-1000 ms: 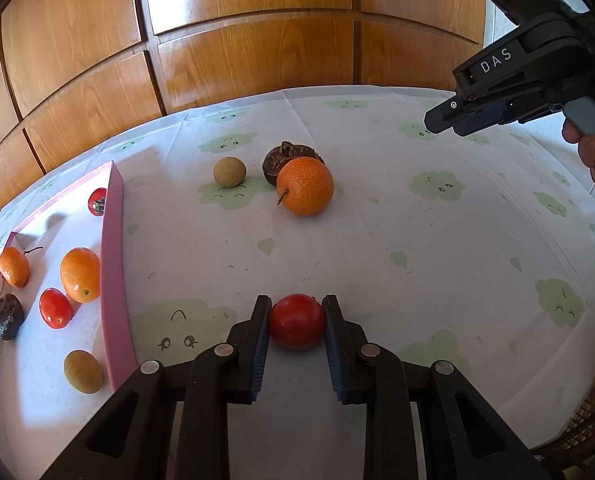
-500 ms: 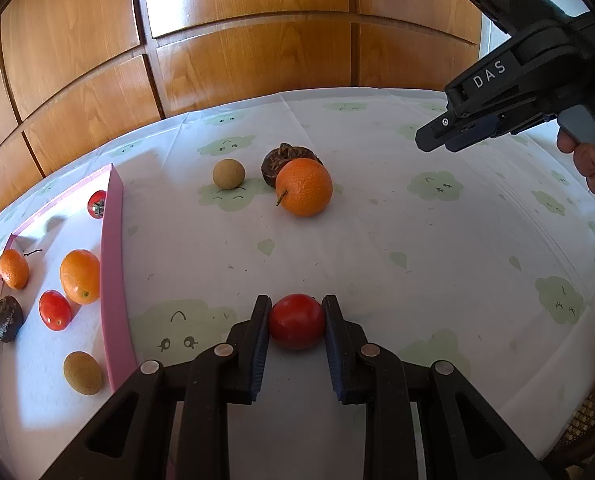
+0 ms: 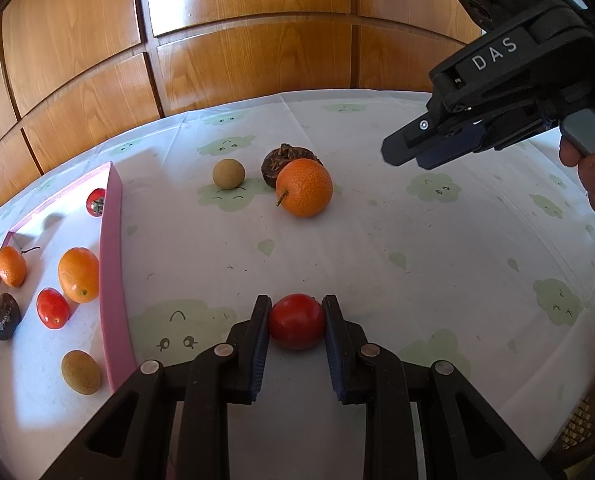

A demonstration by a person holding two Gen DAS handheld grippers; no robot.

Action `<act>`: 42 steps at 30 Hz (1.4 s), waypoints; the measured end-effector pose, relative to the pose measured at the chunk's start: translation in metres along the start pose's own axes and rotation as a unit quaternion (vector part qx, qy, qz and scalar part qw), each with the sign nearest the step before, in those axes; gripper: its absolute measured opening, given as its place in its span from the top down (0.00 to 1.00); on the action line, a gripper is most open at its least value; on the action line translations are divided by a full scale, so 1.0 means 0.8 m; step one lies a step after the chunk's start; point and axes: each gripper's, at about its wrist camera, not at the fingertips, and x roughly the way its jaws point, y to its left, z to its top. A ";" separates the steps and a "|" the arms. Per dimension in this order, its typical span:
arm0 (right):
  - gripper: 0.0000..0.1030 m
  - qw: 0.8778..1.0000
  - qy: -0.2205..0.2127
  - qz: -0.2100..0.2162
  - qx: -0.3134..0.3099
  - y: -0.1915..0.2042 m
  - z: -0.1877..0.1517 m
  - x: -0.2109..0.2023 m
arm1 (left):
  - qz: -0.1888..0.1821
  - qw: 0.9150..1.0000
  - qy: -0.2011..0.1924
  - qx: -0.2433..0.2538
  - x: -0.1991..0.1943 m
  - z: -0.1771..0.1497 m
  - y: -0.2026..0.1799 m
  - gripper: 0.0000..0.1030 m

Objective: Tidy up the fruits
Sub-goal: 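Hold the red tomato in the left tool while the right tool grasps the large orange, then drop the red tomato into the tray with the left tool while the right carries the orange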

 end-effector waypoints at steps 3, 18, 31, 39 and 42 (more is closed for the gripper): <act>0.63 1.000 0.002 0.018 -0.009 0.013 -0.002 0.003 | -0.002 1.000 0.000 -0.001 0.000 0.000 0.001 0.75; 0.45 1.000 0.020 0.020 -0.011 0.068 0.029 0.062 | -0.009 1.000 -0.001 -0.008 -0.001 0.000 0.002 0.75; 0.66 0.986 0.045 -0.089 -0.134 0.059 -0.010 0.040 | -0.013 1.000 -0.001 -0.012 -0.002 0.001 0.000 0.75; 0.66 0.992 0.024 -0.061 -0.103 0.038 -0.015 0.032 | -0.013 1.000 0.023 -0.010 0.001 0.013 0.004 0.75; 0.66 0.991 0.023 -0.064 -0.112 0.041 -0.015 0.034 | -0.025 0.999 0.034 -0.023 -0.001 0.019 0.010 0.76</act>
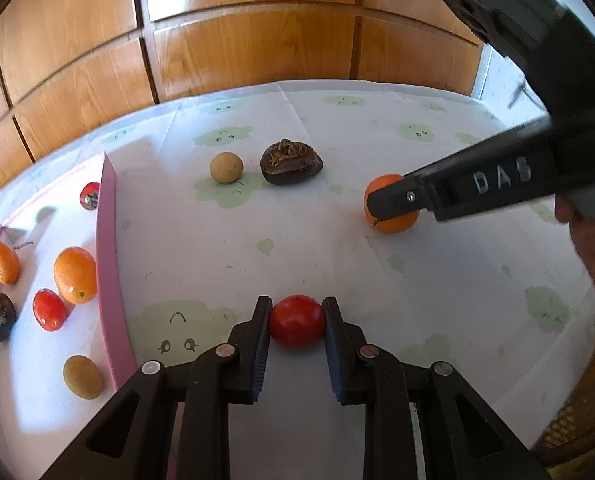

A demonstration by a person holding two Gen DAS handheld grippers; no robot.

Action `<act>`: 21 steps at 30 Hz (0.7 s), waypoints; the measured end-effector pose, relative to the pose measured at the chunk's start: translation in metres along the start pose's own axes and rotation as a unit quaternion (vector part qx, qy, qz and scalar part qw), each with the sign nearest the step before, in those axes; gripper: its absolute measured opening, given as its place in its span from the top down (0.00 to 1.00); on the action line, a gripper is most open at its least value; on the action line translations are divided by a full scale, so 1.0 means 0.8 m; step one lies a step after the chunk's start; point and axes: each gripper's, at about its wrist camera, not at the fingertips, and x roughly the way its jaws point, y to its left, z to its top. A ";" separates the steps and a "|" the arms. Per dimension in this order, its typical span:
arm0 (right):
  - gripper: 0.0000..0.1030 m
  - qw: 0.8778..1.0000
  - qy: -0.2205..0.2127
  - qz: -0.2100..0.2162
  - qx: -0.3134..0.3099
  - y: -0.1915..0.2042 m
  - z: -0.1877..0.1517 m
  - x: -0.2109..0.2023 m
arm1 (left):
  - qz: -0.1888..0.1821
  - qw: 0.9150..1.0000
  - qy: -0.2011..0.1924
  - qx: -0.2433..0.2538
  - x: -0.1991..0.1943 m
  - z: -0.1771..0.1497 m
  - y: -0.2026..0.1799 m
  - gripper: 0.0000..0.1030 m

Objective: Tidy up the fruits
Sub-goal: 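Drop the red tomato into the tray with the left tool while the right carries the orange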

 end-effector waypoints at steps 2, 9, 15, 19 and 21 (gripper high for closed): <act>0.66 1.000 -0.001 0.000 -0.002 0.001 0.001 0.001 | -0.005 1.000 -0.001 -0.008 -0.005 0.003 0.003 0.76; 0.66 1.000 -0.001 0.001 -0.008 0.003 0.001 0.001 | -0.024 0.998 -0.036 -0.055 -0.055 0.020 0.037 0.76; 0.66 1.000 -0.003 -0.007 -0.017 0.008 0.001 0.001 | -0.001 0.990 -0.059 -0.127 -0.088 0.036 0.122 0.75; 0.66 1.000 -0.003 -0.011 -0.019 0.010 0.000 0.001 | 0.035 0.983 -0.061 -0.167 -0.083 0.048 0.187 0.75; 0.66 1.000 -0.003 -0.012 -0.020 0.012 0.000 0.002 | 0.051 0.980 -0.058 -0.182 -0.078 0.049 0.217 0.75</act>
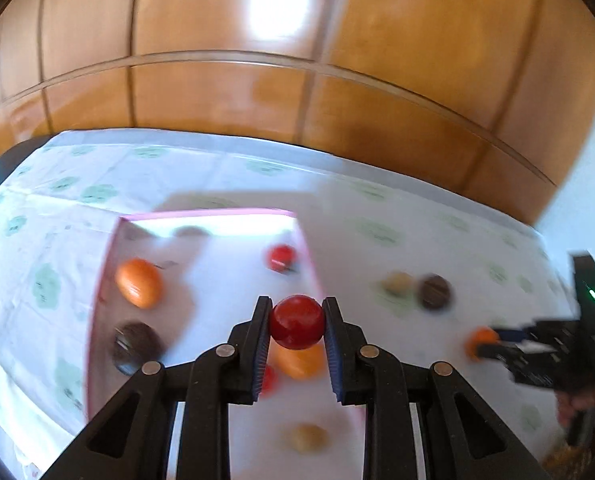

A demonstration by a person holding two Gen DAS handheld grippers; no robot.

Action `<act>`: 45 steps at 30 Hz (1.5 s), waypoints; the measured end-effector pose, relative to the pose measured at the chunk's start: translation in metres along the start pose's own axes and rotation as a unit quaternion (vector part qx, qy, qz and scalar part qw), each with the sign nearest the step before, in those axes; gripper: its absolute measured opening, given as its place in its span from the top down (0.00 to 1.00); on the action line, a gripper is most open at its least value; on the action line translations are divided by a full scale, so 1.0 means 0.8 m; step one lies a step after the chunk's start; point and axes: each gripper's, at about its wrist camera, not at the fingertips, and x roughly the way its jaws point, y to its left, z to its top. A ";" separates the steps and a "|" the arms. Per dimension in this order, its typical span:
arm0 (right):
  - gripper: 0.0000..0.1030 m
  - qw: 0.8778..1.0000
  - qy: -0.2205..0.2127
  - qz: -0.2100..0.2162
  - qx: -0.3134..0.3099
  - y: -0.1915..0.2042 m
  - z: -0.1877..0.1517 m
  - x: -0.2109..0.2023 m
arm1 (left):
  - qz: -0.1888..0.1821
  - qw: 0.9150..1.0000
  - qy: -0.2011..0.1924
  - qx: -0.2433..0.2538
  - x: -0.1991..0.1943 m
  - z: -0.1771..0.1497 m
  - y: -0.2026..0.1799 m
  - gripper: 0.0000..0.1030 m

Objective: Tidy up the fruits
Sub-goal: 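Drop the red tomato into the tray with the left tool while the right carries the orange, then lower the large orange into the pink tray and open the right tool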

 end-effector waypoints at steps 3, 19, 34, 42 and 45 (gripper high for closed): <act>0.66 1.000 0.000 0.000 -0.001 0.001 0.000 0.000 | 0.022 1.000 0.010 -0.013 0.026 0.012 0.028 0.75; 0.66 1.000 0.000 -0.004 -0.006 0.002 0.002 0.001 | 0.093 0.995 0.028 -0.027 0.056 0.000 0.058 0.68; 0.66 1.000 -0.005 -0.015 -0.016 0.008 0.002 0.002 | 0.094 0.996 -0.002 -0.008 -0.026 -0.059 0.012 0.68; 0.66 1.000 -0.007 -0.018 -0.023 0.009 0.004 0.002 | 0.088 0.996 0.000 0.005 -0.039 -0.078 -0.005 0.68; 0.66 1.000 -0.007 -0.018 -0.023 0.010 0.003 0.002 | 0.086 0.996 0.002 0.007 -0.042 -0.082 -0.008 0.68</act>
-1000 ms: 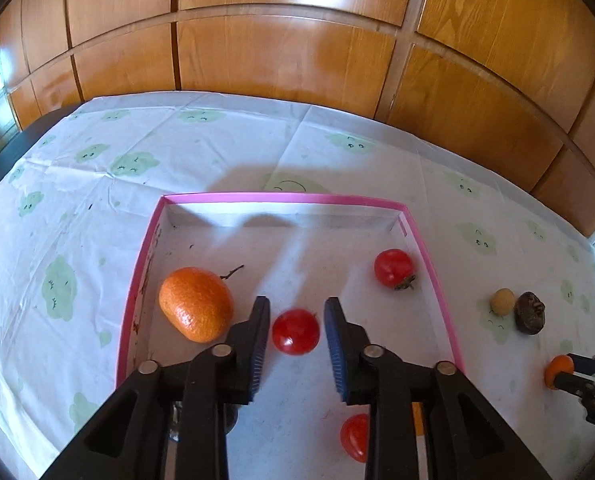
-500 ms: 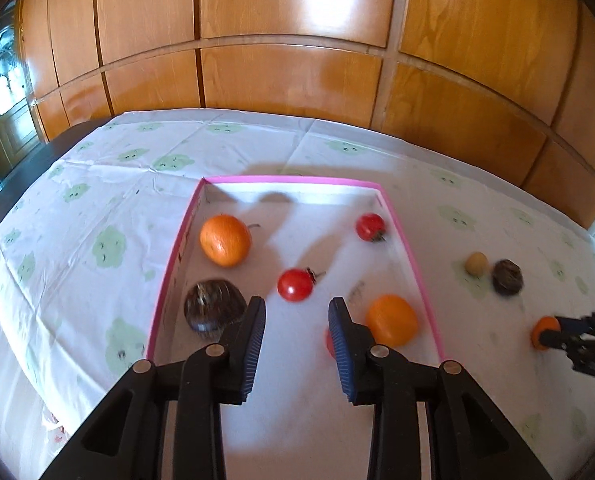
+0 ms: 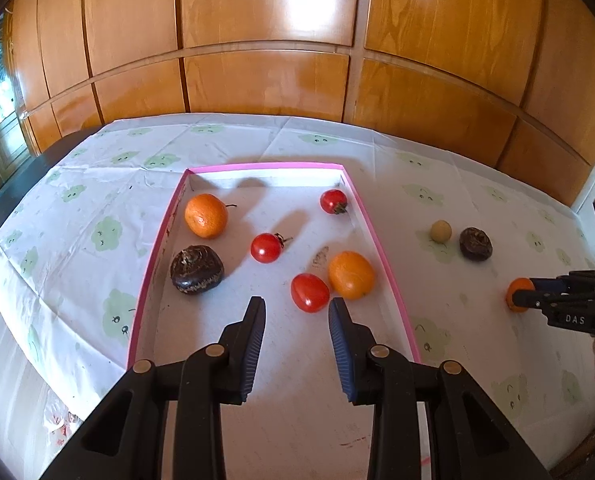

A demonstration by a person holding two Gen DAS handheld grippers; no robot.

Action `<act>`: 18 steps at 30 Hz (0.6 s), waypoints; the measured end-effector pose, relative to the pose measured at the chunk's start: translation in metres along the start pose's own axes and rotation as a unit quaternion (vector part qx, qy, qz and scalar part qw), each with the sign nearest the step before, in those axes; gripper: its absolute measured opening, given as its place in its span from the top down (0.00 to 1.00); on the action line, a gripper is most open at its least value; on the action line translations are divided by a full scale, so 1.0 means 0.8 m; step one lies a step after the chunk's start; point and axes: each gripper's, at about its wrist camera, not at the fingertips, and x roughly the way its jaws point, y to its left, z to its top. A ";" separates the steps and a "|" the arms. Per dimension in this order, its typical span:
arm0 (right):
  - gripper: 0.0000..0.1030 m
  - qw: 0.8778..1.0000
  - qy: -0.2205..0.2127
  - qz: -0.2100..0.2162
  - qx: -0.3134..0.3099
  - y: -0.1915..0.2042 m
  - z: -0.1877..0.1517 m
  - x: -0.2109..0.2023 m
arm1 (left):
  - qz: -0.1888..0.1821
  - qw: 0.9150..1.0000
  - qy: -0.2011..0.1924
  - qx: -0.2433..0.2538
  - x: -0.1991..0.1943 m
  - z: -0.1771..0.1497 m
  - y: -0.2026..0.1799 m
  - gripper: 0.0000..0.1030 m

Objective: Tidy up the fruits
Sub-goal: 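Lower the large orange into the pink tray and open the right tool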

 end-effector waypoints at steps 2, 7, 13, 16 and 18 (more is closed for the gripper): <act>0.66 1.000 0.000 -0.001 -0.002 0.001 0.000 0.000 | -0.001 1.000 0.001 -0.001 -0.001 -0.001 -0.001 0.68; 0.66 1.000 -0.001 -0.002 -0.004 0.001 0.000 0.000 | -0.002 1.000 0.003 0.000 -0.003 -0.003 -0.001 0.66; 0.66 1.000 -0.001 -0.004 -0.006 0.002 0.000 0.000 | 0.000 1.000 0.007 -0.001 -0.003 -0.007 0.001 0.65; 0.66 1.000 -0.002 -0.005 -0.007 0.003 0.000 0.000 | 0.001 1.000 0.006 -0.002 -0.005 -0.008 0.003 0.65; 0.66 1.000 -0.003 -0.006 -0.008 0.003 0.000 0.000 | 0.002 1.000 0.003 -0.002 -0.007 -0.008 0.005 0.65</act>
